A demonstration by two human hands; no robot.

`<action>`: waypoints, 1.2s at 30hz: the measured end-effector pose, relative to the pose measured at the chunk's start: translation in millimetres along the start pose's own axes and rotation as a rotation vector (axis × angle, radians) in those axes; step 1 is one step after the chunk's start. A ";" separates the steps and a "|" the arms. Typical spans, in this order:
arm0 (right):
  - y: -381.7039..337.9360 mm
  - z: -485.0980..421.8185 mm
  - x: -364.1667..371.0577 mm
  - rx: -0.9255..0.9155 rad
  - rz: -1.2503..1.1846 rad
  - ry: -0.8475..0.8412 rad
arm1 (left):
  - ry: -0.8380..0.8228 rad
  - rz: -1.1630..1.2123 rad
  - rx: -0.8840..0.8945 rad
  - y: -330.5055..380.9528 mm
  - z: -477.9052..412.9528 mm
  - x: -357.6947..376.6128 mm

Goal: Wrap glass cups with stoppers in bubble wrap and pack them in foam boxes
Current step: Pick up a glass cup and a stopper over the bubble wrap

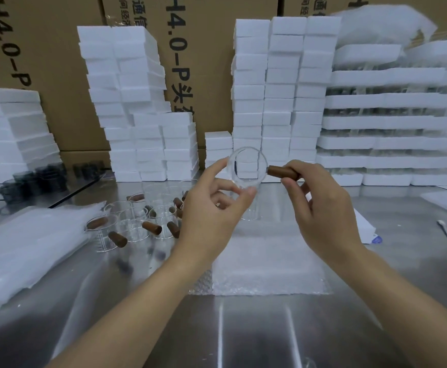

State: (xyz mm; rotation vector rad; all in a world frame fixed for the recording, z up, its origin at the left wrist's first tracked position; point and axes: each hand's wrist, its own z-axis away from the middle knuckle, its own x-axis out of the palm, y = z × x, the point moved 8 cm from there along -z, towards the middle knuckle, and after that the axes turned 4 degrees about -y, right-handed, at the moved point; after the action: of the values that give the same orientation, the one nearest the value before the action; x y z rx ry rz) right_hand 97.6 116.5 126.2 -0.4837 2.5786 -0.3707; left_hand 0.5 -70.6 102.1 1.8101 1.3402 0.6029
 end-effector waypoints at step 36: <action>-9.3 -6.9 2.3 0.078 -0.402 -0.071 | 0.022 -0.312 0.270 37.6 -5.4 -17.1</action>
State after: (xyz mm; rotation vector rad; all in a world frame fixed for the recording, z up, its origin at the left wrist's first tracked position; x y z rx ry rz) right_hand 94.7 108.4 134.3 -0.9718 2.3792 -0.5761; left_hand 12.0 -89.9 137.1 1.7520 1.7435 0.2856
